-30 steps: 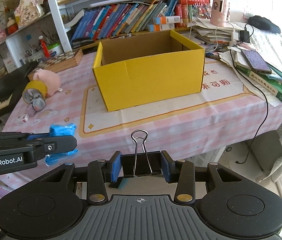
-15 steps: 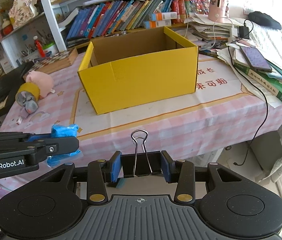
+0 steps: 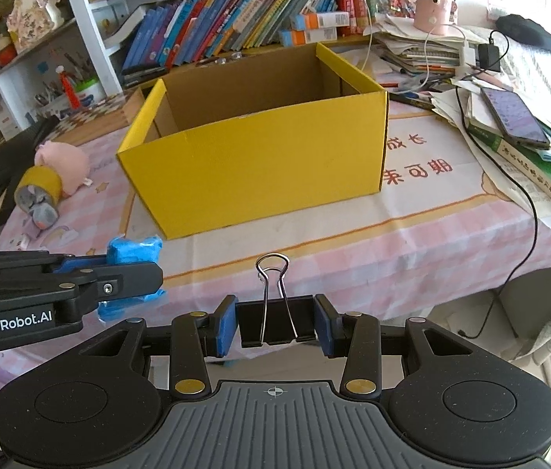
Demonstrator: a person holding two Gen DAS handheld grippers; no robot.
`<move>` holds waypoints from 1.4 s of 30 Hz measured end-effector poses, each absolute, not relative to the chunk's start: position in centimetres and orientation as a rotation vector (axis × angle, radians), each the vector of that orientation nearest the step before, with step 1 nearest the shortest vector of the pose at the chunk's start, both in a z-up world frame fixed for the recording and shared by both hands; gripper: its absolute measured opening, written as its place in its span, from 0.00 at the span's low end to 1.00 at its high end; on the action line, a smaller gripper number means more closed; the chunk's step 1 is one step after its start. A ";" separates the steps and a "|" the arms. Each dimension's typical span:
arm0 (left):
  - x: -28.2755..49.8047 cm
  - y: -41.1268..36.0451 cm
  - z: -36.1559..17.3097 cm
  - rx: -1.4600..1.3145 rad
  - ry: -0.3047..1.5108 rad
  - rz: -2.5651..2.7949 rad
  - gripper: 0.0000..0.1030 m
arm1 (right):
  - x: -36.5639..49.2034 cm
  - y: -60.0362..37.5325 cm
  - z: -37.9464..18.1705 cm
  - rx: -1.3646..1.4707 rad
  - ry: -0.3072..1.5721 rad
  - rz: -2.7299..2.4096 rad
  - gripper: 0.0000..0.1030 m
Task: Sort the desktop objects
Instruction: 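Carry the blue bag in the left tool and clip in the right tool toward the yellow box, then lower both tools into the yellow box and open them to release bag and clip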
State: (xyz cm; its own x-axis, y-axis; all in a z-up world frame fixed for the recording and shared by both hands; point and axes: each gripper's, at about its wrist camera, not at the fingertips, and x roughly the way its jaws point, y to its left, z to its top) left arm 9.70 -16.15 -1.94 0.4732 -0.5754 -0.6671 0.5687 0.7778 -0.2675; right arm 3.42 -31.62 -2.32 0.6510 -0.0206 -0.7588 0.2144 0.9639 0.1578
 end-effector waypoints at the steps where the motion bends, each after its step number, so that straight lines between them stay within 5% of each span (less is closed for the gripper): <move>1: 9.9 -16.2 -1.8 -0.009 0.808 -0.696 0.20 | 3.7 -31.8 -2.3 0.244 0.851 -0.131 0.40; 28: 18.3 -20.0 7.1 -0.016 0.487 -0.529 0.20 | 14.7 -38.4 5.5 0.063 0.543 0.054 0.40; 42: 31.6 -26.0 2.0 0.172 0.750 -0.437 0.20 | 27.6 -37.5 1.1 -0.325 0.728 0.262 0.39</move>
